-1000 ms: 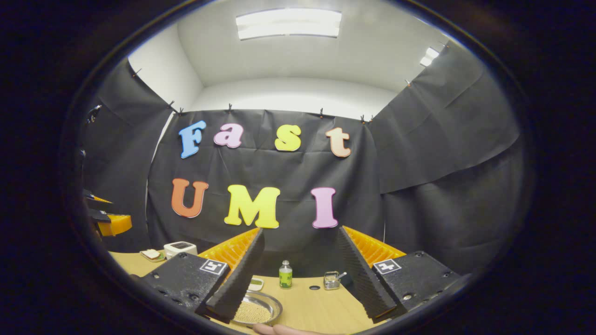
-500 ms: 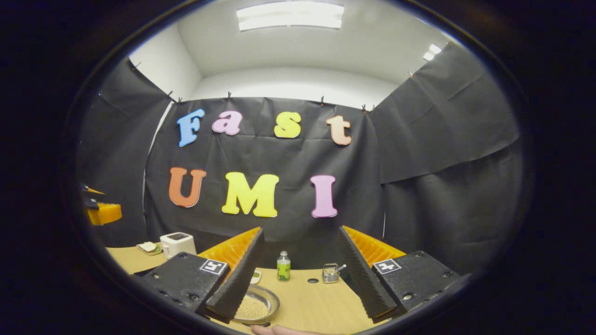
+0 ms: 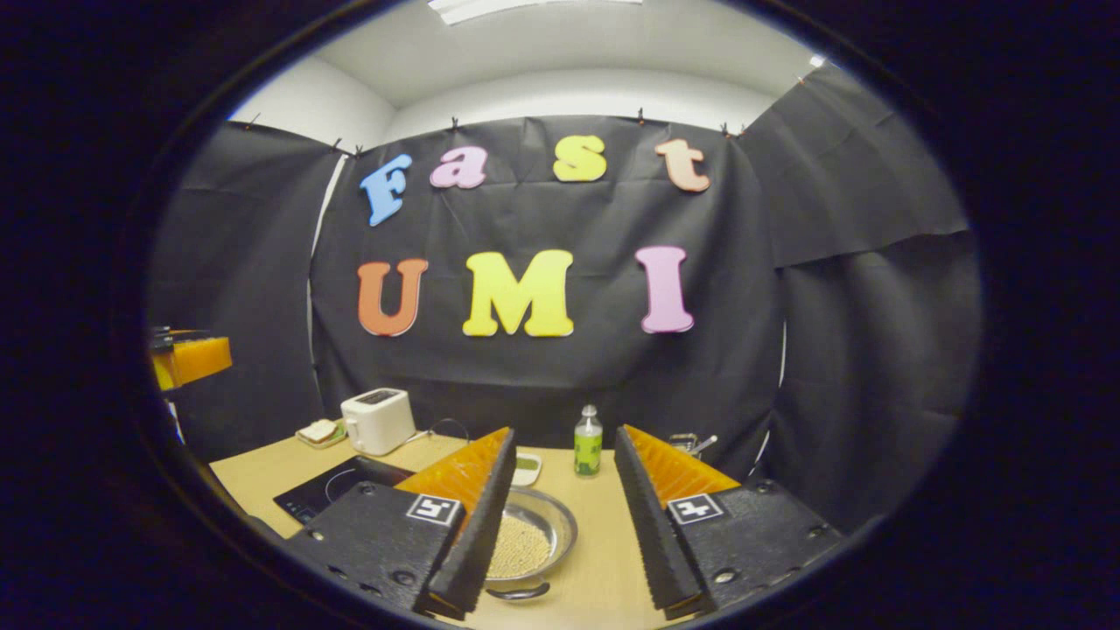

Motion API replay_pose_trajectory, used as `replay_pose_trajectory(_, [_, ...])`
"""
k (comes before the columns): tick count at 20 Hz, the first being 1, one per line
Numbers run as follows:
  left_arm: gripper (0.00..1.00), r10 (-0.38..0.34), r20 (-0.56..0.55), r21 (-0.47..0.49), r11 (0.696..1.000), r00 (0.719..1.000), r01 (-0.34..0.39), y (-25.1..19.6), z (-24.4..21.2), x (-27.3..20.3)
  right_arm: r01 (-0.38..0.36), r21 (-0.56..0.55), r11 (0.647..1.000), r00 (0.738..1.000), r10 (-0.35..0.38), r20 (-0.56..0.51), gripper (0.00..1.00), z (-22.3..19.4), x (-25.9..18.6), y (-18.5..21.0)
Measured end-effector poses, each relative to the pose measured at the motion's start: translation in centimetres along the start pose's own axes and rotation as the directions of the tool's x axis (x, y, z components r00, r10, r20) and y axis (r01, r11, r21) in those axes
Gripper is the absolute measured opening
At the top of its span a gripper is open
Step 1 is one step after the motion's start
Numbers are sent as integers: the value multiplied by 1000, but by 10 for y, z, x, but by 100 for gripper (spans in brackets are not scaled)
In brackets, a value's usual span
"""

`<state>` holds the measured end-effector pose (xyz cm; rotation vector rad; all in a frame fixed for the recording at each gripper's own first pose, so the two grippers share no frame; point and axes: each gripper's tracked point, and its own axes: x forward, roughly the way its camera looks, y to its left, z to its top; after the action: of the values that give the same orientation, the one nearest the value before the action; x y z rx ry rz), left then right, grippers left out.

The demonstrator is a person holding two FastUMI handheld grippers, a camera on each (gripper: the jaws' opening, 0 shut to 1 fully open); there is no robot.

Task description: First push the handle of the pot to place it horizontally, then grasp the pot with both hands and set it on the induction cooktop.

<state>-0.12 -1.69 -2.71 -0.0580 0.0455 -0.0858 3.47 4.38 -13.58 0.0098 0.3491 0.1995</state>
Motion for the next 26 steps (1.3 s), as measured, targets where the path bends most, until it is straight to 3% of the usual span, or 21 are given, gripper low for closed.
replay_pose_trajectory(1, [96,5,2,0,1000,1000,-5,1,0,1,-33,7,999,998,33,-56,60,-17,5,6])
replay_pose_trajectory(2, [96,14,6,2,1000,1000,-14,2,-1,1,-73,30,997,992,76,-105,36,-30,8,15])
replay_pose_trajectory(3, [96,23,8,4,1000,1000,-23,4,-2,2,-101,54,993,982,108,-156,26,-43,12,23])
replay_pose_trajectory(4, [96,24,6,5,1000,1000,-24,4,-4,4,-127,82,989,968,141,-206,6,-58,14,28])
replay_pose_trajectory(5, [96,23,2,6,1000,1000,-23,4,-6,4,-147,117,982,951,173,-255,2,-70,18,35])
replay_pose_trajectory(7, [96,27,-10,12,1000,1000,-27,6,-12,6,-181,193,964,908,239,-343,4,-99,23,49])
replay_pose_trajectory(9, [96,36,-13,19,999,999,-36,9,-16,9,-194,199,961,871,262,-416,4,-126,25,57])
replay_pose_trajectory(10, [96,43,-12,18,999,999,-43,11,-17,10,-196,173,965,859,254,-445,0,-137,26,57])
replay_pose_trajectory(15, [96,51,-15,16,999,999,-51,15,-18,7,-243,87,966,809,251,-531,4,-184,24,76])
replay_pose_trajectory(18, [96,53,-2,23,998,999,-53,15,-15,3,-258,4,966,799,215,-561,4,-212,19,79])
replay_pose_trajectory(22, [96,50,15,22,999,999,-50,15,-5,-2,-291,29,956,763,250,-596,1,-233,11,90])
replay_pose_trajectory(26, [96,49,29,3,999,998,-49,13,-1,-6,-285,27,958,758,243,-605,1,-243,14,86])
